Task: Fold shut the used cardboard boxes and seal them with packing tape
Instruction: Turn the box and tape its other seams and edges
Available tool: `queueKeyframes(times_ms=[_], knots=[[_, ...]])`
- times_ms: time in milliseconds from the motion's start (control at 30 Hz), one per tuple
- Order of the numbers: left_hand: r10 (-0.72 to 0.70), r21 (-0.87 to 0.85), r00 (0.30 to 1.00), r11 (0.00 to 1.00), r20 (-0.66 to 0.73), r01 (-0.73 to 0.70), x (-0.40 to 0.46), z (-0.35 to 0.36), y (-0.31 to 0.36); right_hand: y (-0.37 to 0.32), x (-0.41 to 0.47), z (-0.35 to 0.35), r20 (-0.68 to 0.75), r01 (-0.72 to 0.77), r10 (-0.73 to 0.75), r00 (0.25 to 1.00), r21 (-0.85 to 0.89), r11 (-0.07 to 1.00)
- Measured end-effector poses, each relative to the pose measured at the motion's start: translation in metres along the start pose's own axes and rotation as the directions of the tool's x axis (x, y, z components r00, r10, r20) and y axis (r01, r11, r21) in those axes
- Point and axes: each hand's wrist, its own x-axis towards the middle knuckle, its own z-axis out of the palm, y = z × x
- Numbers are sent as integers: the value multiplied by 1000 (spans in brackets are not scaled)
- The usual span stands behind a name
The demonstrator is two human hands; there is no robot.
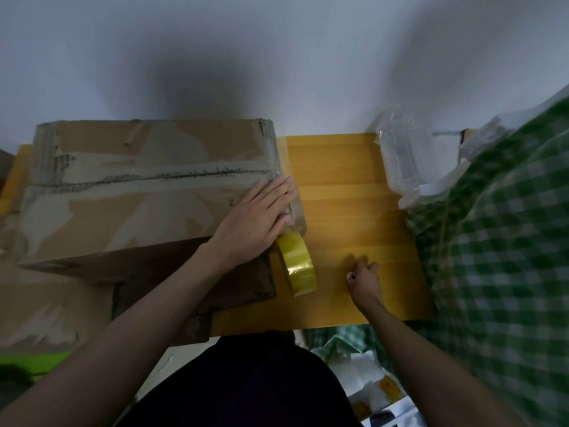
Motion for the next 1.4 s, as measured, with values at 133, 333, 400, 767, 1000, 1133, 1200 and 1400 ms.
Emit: queueKeyframes(times_ms=[133, 333, 400, 767, 1000, 1133, 1200, 1400], knots=[[-3, -101, 996, 995, -84, -6, -3, -2, 3, -7, -10, 9, 35, 73, -71, 997, -55, 996], [-31, -153, 982, 988, -184, 3, -16, -4, 4, -16, -10, 9, -59, 94, -82, 995, 244, 965], [-53, -179, 976, 984, -210, 15, -22, -6, 5, -23, -13, -4, -140, 112, -62, 988, 380, 918], [-464, -587, 880, 743, -104, 323, -64, 3, 66, -71, -69, -113, -40, 88, -237, 971, 977, 196], [-522, -682, 602, 54, 604, 730, -57, 22, 92, -81, -116, -146, -123, 214, -438, 890, 963, 166], [-496, -721, 620, -18, 608, 692, -57, 29, 92, -88, -130, -157, -17, 90, -509, 861, 989, 120], [-520, -717, 606, -17, 601, 697, -57, 29, 91, -91, -131, -158, -2, 70, -513, 858, 991, 115], [-528, -690, 588, 5, 613, 724, -65, 30, 84, -98, -124, -156, -122, 276, -511, 851, 931, 239]])
